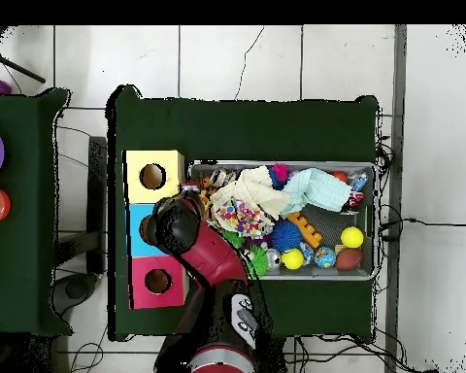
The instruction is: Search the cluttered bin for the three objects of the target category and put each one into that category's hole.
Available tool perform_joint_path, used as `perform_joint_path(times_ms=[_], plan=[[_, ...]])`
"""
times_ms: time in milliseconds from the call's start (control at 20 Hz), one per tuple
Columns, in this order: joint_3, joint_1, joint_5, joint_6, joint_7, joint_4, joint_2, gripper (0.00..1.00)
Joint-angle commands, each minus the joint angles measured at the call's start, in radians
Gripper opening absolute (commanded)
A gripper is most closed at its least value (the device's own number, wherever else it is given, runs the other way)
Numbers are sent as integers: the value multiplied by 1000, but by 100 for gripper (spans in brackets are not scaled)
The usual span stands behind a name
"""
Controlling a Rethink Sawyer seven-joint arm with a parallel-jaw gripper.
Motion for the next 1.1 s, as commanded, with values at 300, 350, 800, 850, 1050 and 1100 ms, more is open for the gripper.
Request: perform_joint_path(times_ms=[300, 350, 800, 850, 1050, 1100], plan=[[175, -152, -107, -102, 175, 40, 72, 100], [181, -162, -118, -110, 177, 38, 79, 100], [225, -174, -160, -170, 211, 5, 159, 100], [233, -175, -163, -179, 213, -3, 173, 100], [229, -138, -134, -176, 223, -4, 180, 100], [225, -123, -118, -169, 227, -1, 175, 100]])
